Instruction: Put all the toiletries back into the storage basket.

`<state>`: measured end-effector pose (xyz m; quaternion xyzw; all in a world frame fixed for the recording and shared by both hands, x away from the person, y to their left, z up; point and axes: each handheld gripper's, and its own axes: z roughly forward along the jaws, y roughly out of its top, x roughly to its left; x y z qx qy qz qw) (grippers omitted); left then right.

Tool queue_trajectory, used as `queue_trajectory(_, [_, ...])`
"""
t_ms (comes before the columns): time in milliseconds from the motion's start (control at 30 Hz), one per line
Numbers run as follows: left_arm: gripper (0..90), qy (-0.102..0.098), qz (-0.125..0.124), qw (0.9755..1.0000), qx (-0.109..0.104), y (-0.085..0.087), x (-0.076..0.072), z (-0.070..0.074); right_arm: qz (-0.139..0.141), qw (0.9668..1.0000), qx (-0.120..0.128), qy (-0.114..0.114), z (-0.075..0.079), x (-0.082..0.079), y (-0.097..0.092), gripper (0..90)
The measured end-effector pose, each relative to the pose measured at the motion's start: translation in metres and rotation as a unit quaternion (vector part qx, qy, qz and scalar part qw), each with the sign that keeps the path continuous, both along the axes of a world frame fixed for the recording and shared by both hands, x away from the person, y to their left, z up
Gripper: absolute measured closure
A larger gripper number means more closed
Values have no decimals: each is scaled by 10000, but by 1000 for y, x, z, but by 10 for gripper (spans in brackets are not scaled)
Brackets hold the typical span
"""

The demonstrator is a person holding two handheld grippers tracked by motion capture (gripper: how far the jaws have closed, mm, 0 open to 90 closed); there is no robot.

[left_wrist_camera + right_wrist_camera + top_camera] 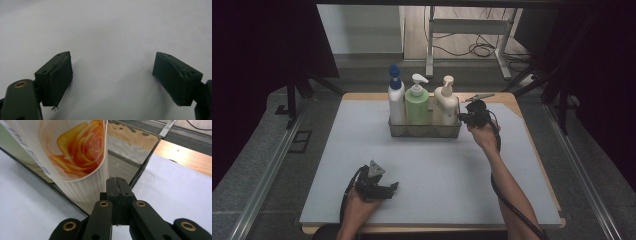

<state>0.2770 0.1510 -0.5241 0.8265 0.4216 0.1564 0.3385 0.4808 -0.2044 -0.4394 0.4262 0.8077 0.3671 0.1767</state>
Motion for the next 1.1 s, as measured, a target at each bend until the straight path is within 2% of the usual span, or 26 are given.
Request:
queue_trajectory(533, [159,0,1,10000,-3,0,0,0,62,9998,5,186,-6,6,7,899])
queue_trajectory(1100, [159,2,1,10000,-7,0,0,0,123,9996,-63,229,-13,6,20,896])
